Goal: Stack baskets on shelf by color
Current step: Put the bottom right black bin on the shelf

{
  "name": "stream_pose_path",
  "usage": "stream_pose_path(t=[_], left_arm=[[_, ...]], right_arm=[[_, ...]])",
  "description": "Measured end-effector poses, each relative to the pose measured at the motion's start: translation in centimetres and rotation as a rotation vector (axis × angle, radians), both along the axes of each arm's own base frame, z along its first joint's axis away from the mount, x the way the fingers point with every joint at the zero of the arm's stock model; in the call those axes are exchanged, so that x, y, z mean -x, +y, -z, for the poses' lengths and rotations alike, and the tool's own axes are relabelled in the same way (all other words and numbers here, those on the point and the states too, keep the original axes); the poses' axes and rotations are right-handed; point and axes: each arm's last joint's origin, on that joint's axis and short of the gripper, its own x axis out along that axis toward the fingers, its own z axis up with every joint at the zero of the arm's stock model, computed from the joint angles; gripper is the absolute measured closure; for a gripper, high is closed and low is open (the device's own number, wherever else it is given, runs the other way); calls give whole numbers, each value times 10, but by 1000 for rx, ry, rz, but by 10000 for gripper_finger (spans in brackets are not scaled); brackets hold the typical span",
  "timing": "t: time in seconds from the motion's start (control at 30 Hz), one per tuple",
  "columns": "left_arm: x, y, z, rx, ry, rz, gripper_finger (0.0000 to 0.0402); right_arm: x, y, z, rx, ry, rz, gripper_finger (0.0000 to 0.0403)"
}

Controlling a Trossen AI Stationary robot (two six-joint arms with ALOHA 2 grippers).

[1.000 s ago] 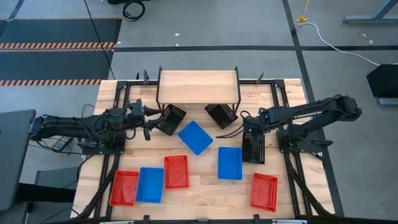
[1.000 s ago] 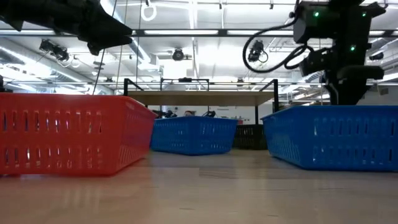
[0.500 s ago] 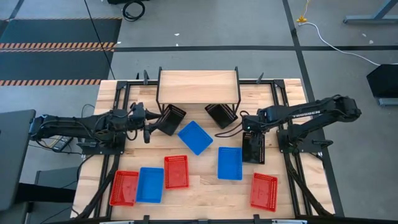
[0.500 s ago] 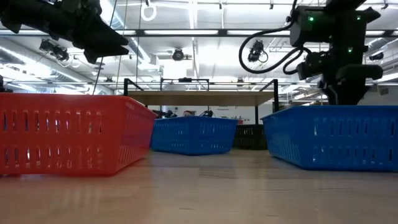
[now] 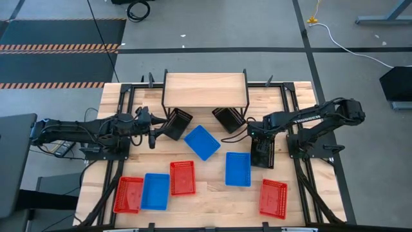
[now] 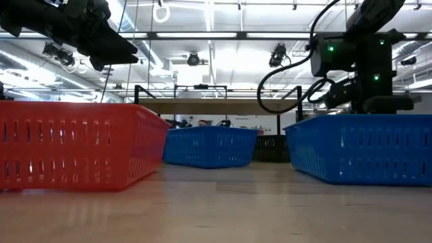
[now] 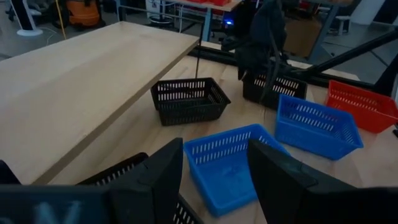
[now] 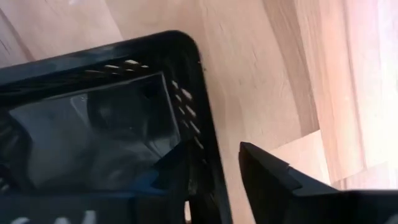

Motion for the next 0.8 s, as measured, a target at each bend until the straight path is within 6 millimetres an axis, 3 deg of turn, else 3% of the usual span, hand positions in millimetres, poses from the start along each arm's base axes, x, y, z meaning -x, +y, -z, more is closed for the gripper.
stream_pose_path(t=[0.2,0.33,0.5,0.8], left_arm=[[1,0,3,2,36,0,214],[1,0,4,2,41,0,214],[1,0,4,1,41,0,221],[1,0,4,2,41,0,230]], right_arm=[[0,1,-5,-35,24,-3,378],[-7,-1,-25,-37,27,-13,384],[-25,-7,-71,6,-34,-66,393],[-53,-23,-182,114,-361,-230,396]])
